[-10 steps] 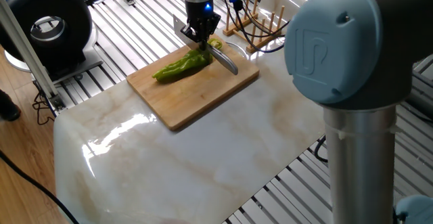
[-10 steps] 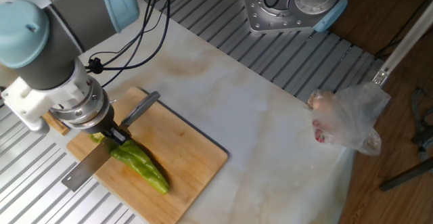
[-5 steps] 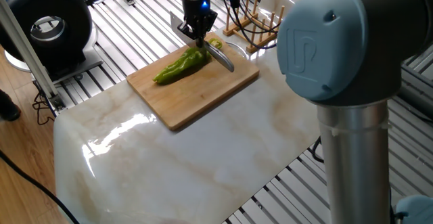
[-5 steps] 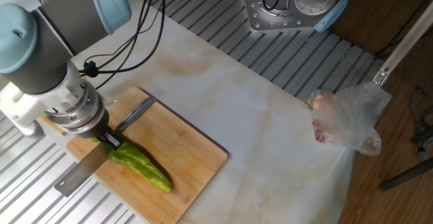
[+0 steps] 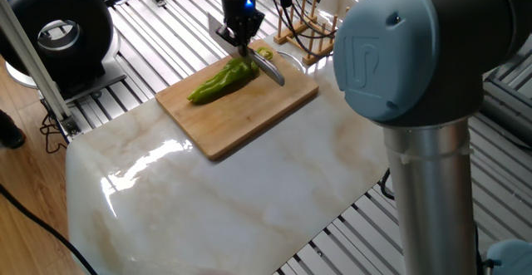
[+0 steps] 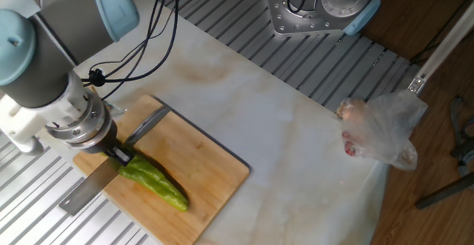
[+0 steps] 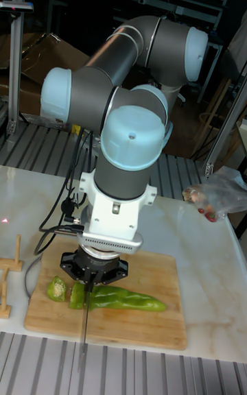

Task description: Chop the chili peppers

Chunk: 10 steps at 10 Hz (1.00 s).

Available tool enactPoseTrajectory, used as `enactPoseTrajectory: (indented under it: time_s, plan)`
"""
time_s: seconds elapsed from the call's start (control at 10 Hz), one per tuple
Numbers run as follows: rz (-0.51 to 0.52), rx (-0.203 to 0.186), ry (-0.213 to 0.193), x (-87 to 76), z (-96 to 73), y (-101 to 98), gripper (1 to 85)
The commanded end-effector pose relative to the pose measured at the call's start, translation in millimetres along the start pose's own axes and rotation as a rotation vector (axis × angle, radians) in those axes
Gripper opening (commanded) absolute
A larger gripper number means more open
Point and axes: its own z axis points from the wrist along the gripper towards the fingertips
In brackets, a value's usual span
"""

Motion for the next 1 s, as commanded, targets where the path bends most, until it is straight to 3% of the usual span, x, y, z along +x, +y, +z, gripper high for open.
enactPoseTrajectory:
  time_s: [0.0, 0.5, 0.6, 0.7, 0.9]
  plan:
    - [0.006, -0.023, 0.005, 7.4, -15.7, 5.4, 1.3]
    - [-0.015, -0.039, -0.027, 21.4, -48.4, 19.5, 1.3]
    - [-0.021, -0.018, -0.038, 21.0, -54.7, 20.1, 1.3]
    - [-0.021, -0.024, -0.041, 21.6, -59.5, 27.7, 1.3]
    - [-0.022, -0.045, -0.037, 18.6, -57.7, 38.0, 1.3]
